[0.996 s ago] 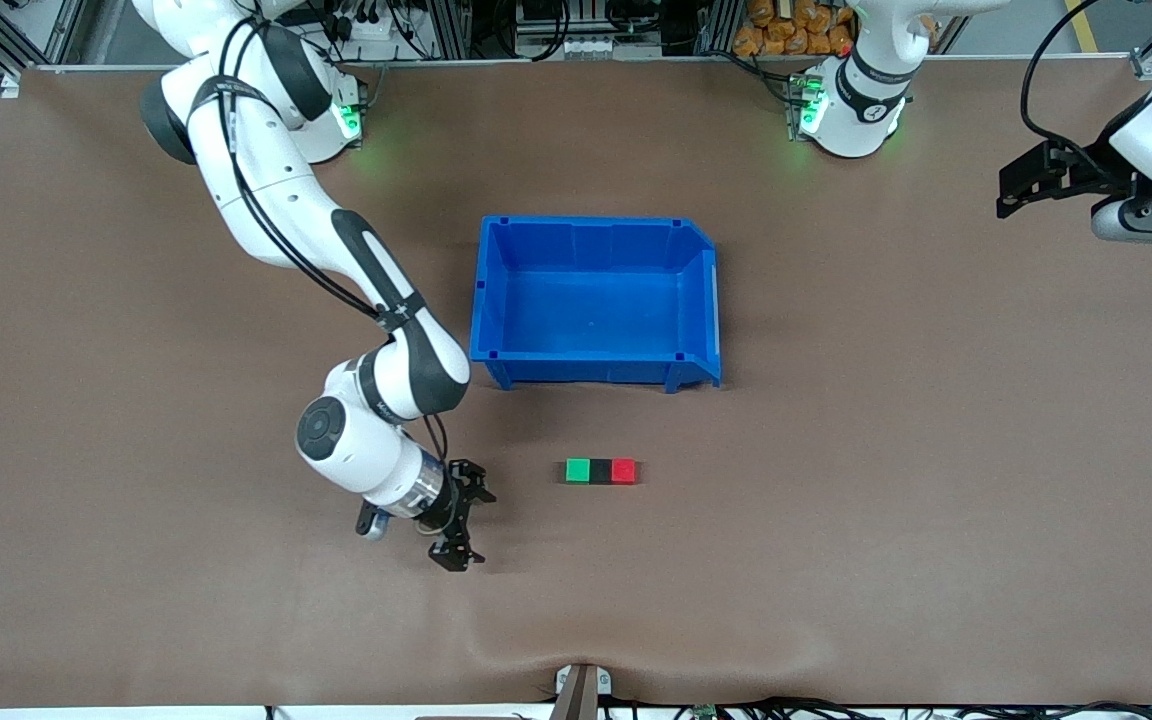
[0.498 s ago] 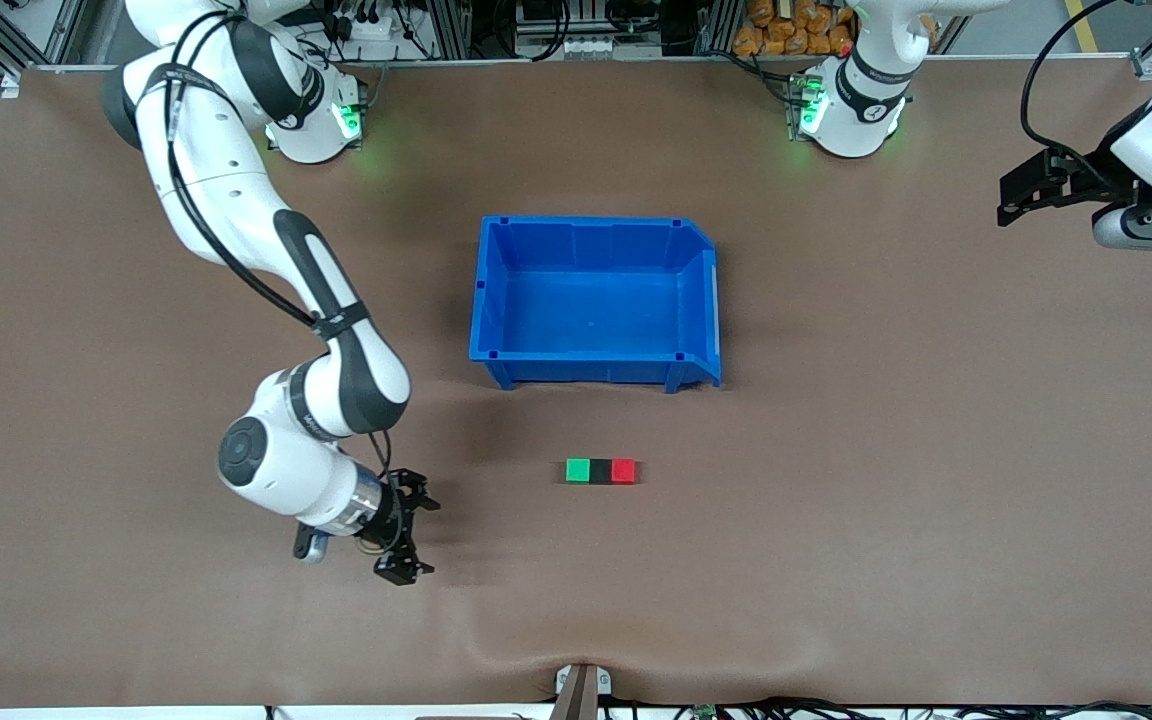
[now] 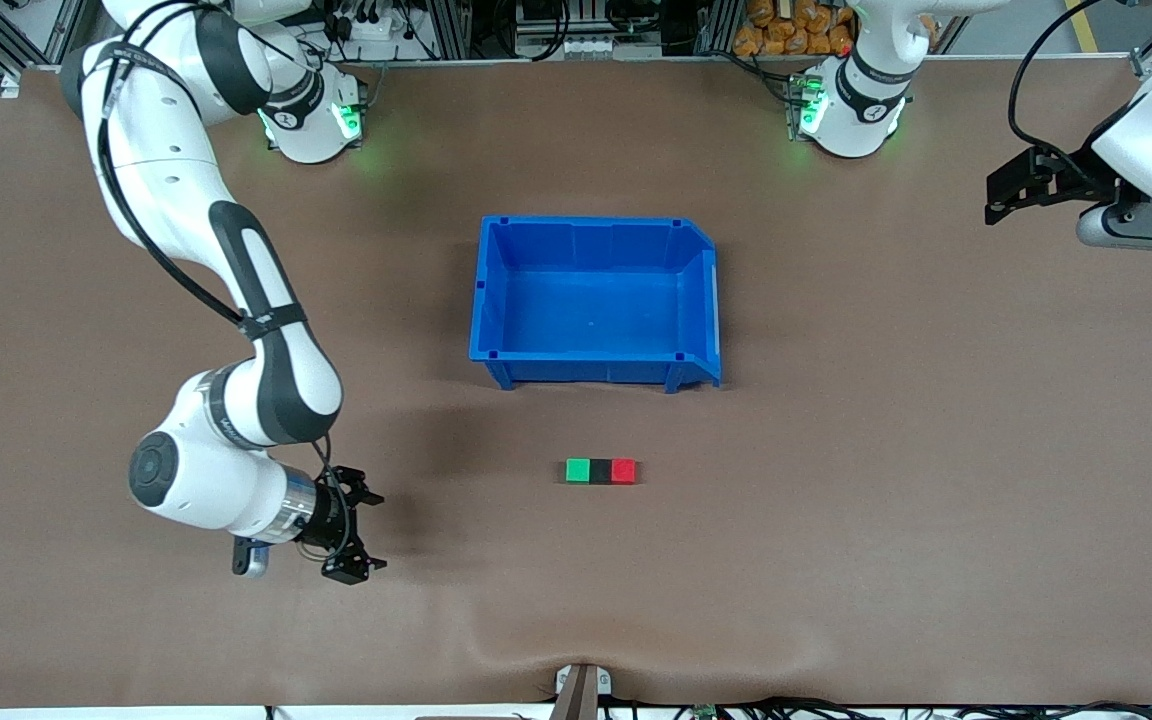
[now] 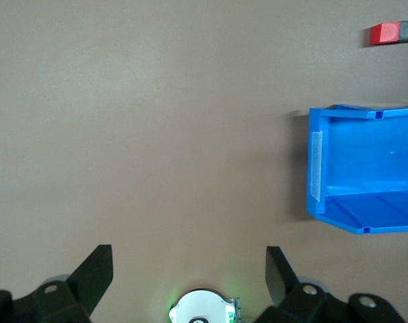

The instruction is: Attach green and red cubes to black cube

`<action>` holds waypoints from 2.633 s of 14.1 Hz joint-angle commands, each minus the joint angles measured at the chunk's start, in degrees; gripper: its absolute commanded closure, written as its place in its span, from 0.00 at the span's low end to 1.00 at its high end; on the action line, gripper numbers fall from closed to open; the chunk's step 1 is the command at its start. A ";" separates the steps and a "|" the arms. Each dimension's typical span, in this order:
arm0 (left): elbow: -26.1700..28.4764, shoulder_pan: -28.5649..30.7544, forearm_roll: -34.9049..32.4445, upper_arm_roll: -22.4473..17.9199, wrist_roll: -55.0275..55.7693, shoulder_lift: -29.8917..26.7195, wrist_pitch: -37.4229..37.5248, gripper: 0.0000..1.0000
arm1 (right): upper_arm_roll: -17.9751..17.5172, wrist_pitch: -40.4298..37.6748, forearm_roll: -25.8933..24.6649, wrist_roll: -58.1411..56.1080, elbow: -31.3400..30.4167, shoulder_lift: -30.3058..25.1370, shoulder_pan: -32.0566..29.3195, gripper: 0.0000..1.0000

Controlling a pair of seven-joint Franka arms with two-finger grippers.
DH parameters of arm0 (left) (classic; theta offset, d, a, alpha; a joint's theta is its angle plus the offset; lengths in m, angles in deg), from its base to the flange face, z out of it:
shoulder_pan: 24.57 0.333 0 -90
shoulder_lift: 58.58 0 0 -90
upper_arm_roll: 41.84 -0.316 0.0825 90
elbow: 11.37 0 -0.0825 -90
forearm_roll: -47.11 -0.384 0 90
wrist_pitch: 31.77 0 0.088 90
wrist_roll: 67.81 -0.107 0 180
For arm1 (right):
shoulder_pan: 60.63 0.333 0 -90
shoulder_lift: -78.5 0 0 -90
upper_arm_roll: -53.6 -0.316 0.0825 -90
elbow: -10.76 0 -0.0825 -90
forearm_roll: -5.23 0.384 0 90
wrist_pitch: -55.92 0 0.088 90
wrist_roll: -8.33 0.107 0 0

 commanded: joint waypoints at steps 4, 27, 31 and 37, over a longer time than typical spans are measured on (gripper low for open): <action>-0.53 0.08 -0.49 0.43 0.78 -0.16 -0.07 0.00 | -0.72 -12.26 -1.76 -12.55 -1.02 -4.69 -5.23 0.00; -0.53 -0.01 -0.49 0.78 0.86 0.10 -0.15 0.00 | -0.89 -49.20 -19.53 -64.94 -1.81 -30.18 -12.88 0.00; -0.53 -0.09 -0.49 0.78 0.86 0.10 -0.15 0.00 | -0.89 -50.52 -19.53 -68.39 -1.89 -34.66 -12.36 0.00; -0.53 -0.01 -0.49 0.78 0.86 0.10 -0.16 0.00 | -0.89 -50.79 -19.00 -70.93 -7.24 -42.92 -10.69 0.00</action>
